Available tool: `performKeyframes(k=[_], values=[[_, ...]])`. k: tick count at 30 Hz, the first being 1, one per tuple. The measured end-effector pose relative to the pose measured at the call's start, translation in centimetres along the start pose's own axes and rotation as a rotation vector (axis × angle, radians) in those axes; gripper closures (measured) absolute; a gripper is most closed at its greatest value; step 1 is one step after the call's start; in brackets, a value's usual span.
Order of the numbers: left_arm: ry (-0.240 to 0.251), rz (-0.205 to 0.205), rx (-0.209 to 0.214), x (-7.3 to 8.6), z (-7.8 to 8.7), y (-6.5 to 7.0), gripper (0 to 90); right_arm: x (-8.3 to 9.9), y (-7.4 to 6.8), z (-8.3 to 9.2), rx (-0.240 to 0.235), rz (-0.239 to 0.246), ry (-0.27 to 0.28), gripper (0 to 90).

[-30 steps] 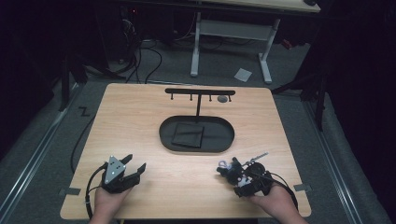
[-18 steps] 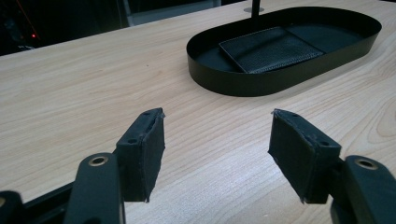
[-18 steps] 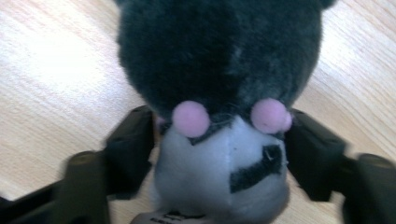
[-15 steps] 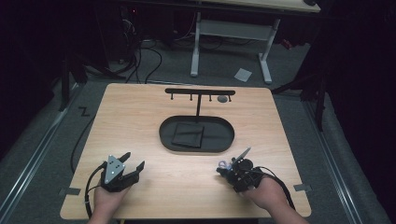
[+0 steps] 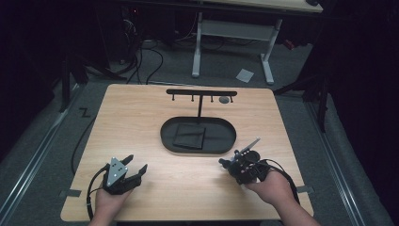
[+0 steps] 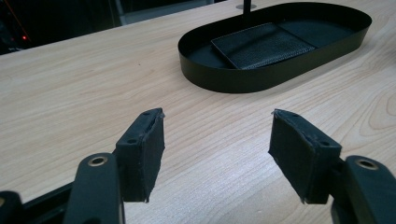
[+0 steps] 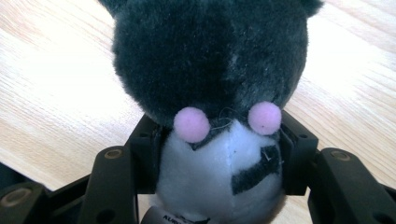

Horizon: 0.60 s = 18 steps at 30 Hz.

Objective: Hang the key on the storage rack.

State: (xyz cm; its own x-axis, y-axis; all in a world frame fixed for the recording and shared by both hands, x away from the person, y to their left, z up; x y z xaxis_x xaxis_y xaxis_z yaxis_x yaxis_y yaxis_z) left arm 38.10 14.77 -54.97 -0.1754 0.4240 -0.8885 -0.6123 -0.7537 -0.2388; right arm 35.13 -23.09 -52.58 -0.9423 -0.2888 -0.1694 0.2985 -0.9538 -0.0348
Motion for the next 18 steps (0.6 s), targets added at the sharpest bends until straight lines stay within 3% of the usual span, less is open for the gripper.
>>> performKeyframes(k=[11,15,18], values=[[-0.006,-0.029,0.014,-0.1,0.3,0.5,35.2,-0.9,0.1,3.6,0.022,-0.029,0.035,45.6],[-0.014,-0.027,0.007,0.2,0.3,0.3,35.3,-1.7,0.0,4.6,0.015,-0.027,0.051,45.5],[-0.014,0.000,0.023,0.5,0.5,0.2,35.9,-2.6,0.3,5.2,-0.003,-0.024,0.057,45.4]])
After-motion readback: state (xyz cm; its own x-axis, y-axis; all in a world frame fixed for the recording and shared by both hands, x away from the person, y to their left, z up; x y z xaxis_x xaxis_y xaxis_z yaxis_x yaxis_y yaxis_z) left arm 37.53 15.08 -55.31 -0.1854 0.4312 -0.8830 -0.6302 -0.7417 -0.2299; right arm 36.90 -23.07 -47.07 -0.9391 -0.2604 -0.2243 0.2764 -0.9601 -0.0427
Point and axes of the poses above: each handheld gripper's, and its own axes: z roughly backward along the jaws, x roughly out of its underside, y roughly to its right, the point moved 8 cm from there along -z, roughly forward along the jaws, and after that the axes turned 10 degrees about -z, right-handed, at the moved point
